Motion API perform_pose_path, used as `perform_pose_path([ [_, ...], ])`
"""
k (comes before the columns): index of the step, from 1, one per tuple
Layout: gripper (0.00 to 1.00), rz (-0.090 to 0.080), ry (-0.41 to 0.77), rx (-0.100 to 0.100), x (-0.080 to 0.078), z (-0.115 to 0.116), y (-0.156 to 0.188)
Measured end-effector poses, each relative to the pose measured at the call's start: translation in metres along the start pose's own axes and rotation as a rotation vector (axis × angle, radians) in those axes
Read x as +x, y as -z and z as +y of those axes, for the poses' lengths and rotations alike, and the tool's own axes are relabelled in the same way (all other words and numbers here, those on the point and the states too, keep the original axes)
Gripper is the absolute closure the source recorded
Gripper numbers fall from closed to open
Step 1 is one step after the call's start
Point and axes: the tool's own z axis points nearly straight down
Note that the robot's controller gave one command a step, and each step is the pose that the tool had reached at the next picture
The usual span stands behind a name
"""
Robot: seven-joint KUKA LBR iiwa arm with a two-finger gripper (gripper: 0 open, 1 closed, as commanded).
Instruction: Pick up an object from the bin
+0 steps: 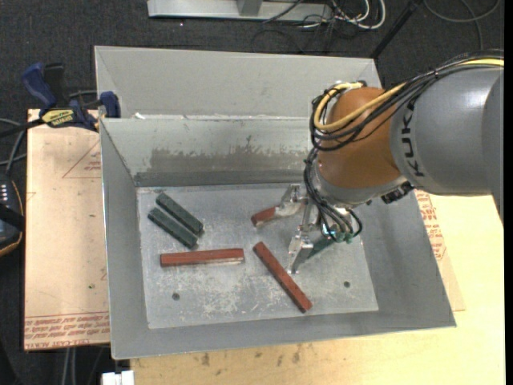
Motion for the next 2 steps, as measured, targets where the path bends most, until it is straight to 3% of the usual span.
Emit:
perform_pose_path([
  [1, 0.0, -0.007, 0.0, 0.0, -0.002, 0.0, 0.004],
  [2, 0.0, -0.012, 0.053, 0.0, -0.025, -0.003, -0.008],
])
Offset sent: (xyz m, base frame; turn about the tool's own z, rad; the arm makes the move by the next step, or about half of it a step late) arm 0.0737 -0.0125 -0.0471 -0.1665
